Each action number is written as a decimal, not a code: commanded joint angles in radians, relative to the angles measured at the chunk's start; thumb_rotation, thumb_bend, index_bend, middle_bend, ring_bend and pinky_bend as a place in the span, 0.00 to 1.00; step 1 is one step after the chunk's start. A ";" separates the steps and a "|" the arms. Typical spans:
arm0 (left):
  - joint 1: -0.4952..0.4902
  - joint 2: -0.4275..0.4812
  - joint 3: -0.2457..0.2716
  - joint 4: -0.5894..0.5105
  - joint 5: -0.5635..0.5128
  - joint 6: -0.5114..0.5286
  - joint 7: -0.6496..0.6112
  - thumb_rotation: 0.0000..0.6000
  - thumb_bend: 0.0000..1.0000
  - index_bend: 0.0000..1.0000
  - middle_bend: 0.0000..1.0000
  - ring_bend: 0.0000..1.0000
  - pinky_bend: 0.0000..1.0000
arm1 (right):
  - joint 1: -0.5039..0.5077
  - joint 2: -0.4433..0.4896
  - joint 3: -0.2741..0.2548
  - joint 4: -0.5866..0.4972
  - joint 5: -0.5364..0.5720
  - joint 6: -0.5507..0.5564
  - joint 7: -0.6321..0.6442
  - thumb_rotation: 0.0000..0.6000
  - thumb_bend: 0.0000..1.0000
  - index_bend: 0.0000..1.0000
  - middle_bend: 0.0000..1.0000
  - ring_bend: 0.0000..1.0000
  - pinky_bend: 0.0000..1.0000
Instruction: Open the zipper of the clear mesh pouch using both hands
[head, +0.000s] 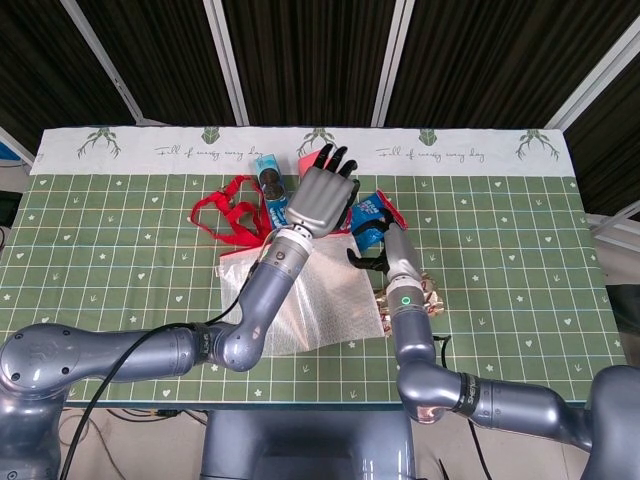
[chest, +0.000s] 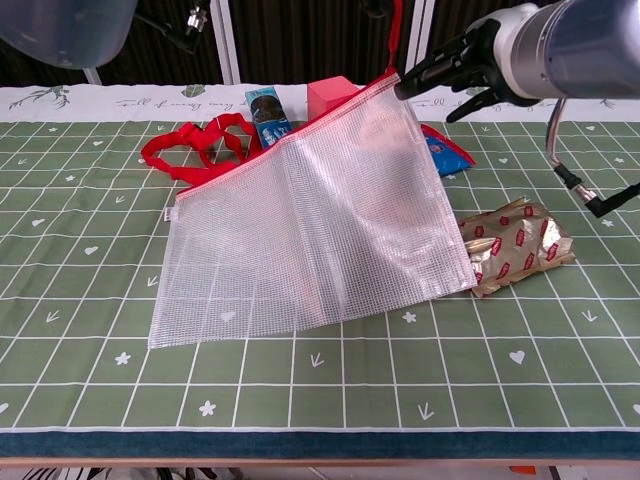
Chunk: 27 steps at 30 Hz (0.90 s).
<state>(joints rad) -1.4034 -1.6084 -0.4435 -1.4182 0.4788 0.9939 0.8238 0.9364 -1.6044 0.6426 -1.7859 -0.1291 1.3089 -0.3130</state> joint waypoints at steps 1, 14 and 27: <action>-0.003 0.001 0.002 0.000 -0.002 0.002 -0.004 1.00 0.44 0.65 0.20 0.00 0.02 | 0.002 -0.006 0.002 0.009 0.004 -0.003 -0.002 1.00 0.42 0.46 0.08 0.00 0.20; -0.008 0.015 0.021 -0.008 -0.013 0.009 -0.014 1.00 0.44 0.65 0.19 0.00 0.02 | 0.013 -0.027 0.017 0.047 0.005 -0.008 -0.009 1.00 0.44 0.51 0.11 0.00 0.20; -0.013 0.031 0.029 -0.024 -0.023 0.017 -0.017 1.00 0.44 0.65 0.19 0.00 0.02 | 0.030 -0.040 0.038 0.062 0.019 -0.002 -0.026 1.00 0.44 0.54 0.12 0.00 0.20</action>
<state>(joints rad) -1.4160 -1.5782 -0.4146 -1.4414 0.4562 1.0108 0.8071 0.9660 -1.6433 0.6805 -1.7247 -0.1104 1.3066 -0.3388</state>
